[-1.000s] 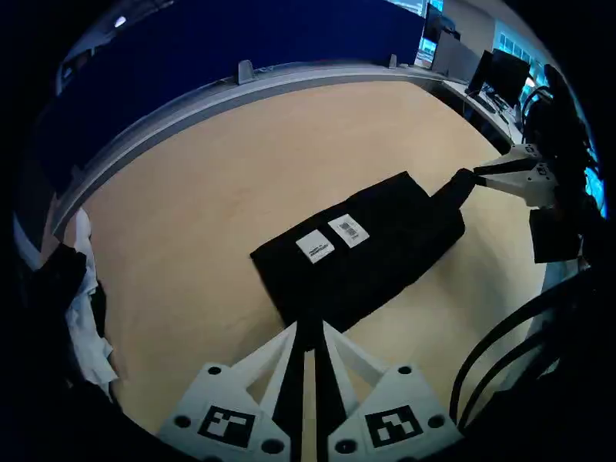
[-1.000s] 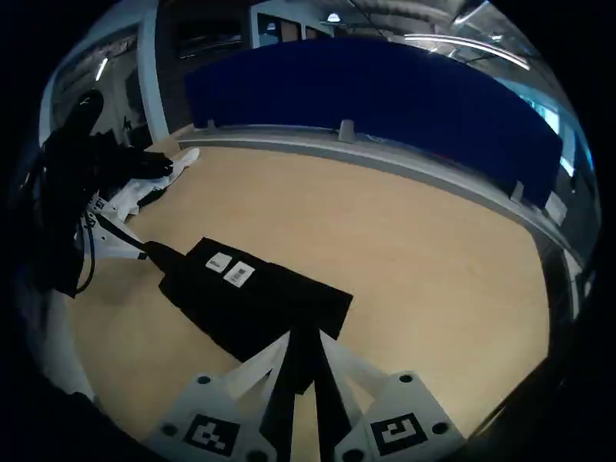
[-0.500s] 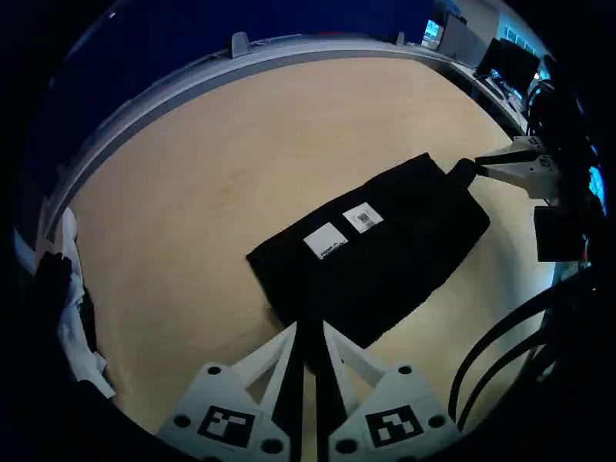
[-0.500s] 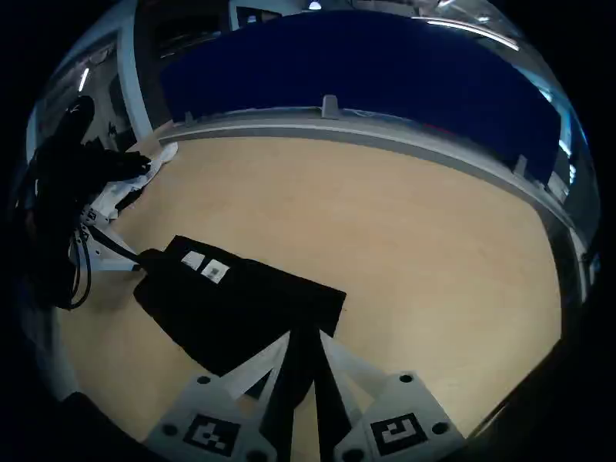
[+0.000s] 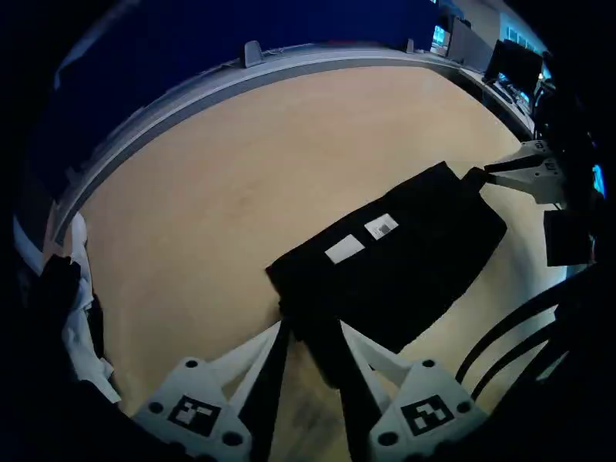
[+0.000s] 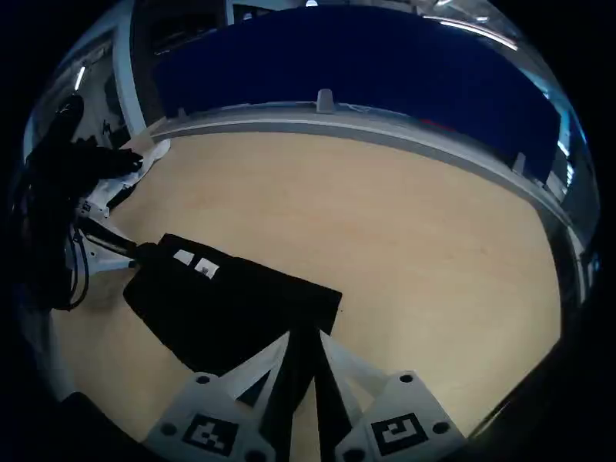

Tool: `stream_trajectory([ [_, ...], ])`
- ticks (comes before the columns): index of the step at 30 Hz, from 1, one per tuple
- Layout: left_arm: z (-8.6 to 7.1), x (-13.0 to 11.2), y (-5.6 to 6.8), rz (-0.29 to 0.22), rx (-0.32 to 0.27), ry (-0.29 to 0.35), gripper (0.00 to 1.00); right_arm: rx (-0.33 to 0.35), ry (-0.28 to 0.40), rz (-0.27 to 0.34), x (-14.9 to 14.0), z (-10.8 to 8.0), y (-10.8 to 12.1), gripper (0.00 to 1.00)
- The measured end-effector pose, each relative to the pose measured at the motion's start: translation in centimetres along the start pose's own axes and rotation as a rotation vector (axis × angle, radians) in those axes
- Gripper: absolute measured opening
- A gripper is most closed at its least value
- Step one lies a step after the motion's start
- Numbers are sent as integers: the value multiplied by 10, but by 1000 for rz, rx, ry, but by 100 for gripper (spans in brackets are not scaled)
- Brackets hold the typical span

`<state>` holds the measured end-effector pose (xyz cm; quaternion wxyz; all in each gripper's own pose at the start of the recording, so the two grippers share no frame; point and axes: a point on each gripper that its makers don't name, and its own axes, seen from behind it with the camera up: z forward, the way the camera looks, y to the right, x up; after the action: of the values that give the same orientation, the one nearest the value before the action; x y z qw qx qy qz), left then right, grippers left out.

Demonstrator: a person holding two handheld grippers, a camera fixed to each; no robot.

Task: Fold towel

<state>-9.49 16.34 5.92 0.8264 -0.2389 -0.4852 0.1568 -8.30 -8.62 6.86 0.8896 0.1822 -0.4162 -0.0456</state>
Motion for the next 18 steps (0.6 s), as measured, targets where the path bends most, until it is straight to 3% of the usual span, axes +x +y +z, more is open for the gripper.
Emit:
stream_trajectory([
  [4,0,1,-4,-16,12,11,48,-17,1,3,-1,-1,4,15],
  [12,0,5,-19,-27,59,33,50,-45,-1,13,-4,0,12,24],
  [18,2,9,-27,-32,81,39,53,-61,6,2,-3,2,14,37],
])
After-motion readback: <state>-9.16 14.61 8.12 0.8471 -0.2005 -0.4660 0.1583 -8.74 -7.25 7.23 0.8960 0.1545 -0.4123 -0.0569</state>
